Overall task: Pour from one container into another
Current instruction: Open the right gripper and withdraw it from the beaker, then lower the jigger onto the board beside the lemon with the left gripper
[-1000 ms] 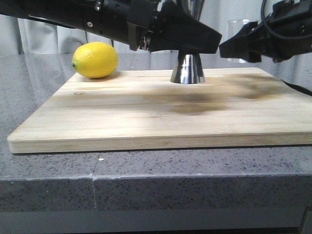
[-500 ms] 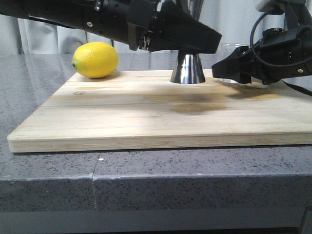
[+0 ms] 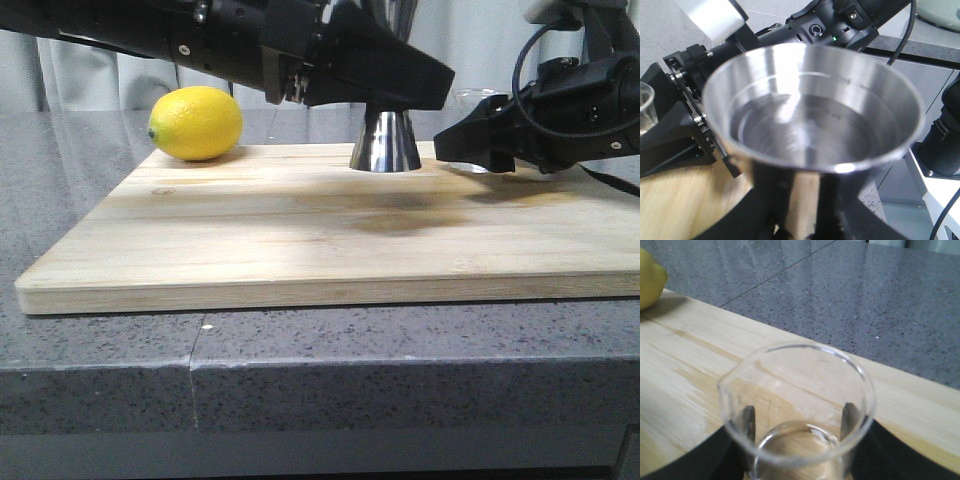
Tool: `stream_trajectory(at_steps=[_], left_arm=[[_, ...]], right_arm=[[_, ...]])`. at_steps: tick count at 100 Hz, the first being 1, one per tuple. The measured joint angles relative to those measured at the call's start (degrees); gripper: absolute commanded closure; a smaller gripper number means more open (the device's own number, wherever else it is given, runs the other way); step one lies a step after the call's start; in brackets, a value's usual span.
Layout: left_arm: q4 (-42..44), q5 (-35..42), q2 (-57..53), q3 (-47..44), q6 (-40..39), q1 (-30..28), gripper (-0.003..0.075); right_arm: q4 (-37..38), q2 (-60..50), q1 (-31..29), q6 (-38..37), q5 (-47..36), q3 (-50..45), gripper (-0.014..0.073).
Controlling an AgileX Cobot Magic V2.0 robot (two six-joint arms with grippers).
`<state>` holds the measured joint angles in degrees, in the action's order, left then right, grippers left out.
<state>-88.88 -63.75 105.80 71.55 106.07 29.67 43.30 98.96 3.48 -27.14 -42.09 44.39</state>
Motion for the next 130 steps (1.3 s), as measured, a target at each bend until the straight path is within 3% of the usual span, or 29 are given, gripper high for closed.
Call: stream_trajectory(at_steps=[12,40,93,130], left_arm=[[0.00,0.00,0.00,0.00,0.00,0.00,0.0739],[0.00,0.00,0.00,0.00,0.00,0.00,0.0739],[-0.08,-0.22,0.00,0.00,1.80,-3.95,0.0739],[-0.24,-0.33,0.00,0.00,5.64,-9.46,0.0739]], right_arm=[[0.00,0.00,0.00,0.00,0.00,0.00,0.0063],[0.00,0.00,0.00,0.00,-2.92,0.00,0.0029],[-1.07,-3.31,0.00,4.43,-7.00,6.31,0.0028],[-1.20,-16.45,0.00,4.53,-11.34,8.19,0.0028]])
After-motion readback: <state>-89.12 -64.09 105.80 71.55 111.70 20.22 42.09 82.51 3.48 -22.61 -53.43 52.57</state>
